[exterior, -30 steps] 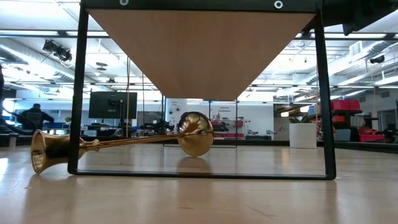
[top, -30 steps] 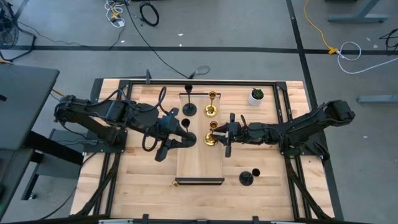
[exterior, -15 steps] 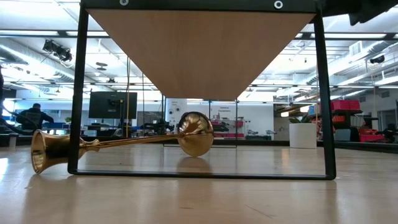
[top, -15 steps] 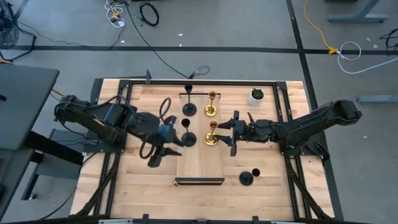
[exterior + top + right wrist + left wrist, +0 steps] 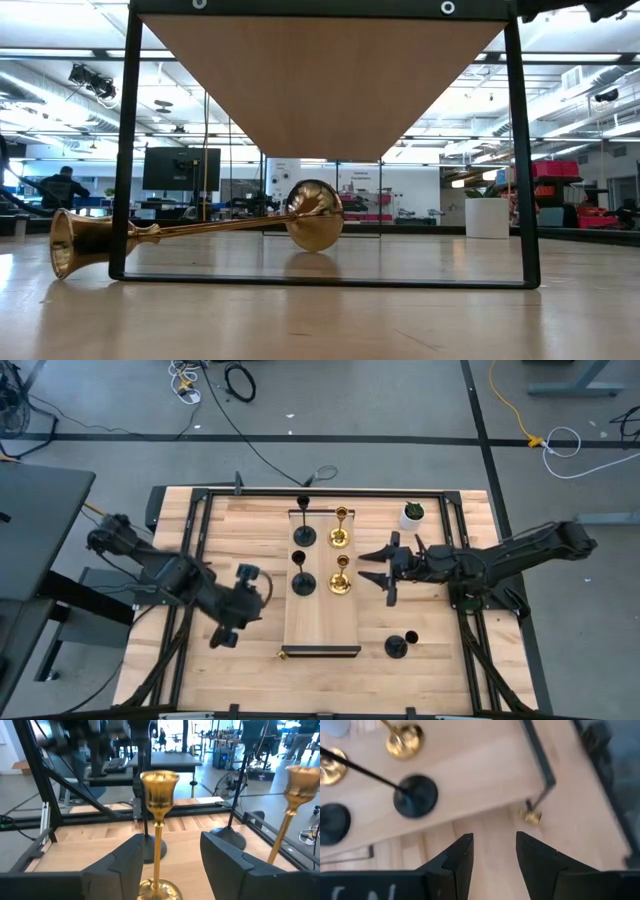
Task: Pick & Place candle stick holders
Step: Put the golden candle holder on the shelf
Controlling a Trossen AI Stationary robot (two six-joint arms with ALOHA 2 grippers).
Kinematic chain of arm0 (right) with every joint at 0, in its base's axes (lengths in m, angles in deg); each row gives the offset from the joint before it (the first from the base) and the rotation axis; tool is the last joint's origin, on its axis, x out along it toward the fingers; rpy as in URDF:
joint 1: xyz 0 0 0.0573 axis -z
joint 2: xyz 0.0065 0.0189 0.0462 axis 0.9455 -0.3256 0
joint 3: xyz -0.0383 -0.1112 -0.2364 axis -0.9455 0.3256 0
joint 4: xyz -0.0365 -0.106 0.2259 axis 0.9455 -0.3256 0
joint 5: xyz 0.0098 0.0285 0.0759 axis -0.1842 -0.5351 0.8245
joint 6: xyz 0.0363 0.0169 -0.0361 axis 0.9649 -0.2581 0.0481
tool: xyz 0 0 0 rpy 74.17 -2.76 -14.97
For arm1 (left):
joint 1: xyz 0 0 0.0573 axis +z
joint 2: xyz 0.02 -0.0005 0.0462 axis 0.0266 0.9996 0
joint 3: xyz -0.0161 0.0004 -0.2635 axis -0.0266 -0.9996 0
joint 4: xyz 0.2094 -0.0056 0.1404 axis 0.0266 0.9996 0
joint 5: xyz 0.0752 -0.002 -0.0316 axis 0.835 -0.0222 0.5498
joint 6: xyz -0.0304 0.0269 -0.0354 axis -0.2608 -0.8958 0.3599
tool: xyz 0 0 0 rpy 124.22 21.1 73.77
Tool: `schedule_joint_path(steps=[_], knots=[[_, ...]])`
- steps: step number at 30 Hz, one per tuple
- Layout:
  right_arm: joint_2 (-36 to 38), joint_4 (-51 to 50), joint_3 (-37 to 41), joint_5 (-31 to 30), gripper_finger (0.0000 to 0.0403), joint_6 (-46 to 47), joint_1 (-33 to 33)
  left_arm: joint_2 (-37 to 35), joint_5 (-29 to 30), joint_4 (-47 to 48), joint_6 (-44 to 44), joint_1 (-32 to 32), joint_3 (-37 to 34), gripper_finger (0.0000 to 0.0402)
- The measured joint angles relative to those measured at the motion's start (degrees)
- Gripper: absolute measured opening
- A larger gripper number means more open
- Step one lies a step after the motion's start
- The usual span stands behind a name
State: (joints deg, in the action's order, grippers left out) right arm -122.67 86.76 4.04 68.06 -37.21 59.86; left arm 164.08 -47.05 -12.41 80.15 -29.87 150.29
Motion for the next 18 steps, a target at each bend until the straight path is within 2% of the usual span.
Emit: schedule_joint_path(steps=[12,18], knots=[[5.4,0.0,0.0,0.0,0.0192,0.9,0.0,0.1,0.6,0.1,-1.0,-6.0,-16.8,0.0151],[5.7,-0.1,0.0,0.0,0.0192,1.0,0.0,0.1,3.1,-5.4,-8.8,-8.3,-24.7,0.0151]])
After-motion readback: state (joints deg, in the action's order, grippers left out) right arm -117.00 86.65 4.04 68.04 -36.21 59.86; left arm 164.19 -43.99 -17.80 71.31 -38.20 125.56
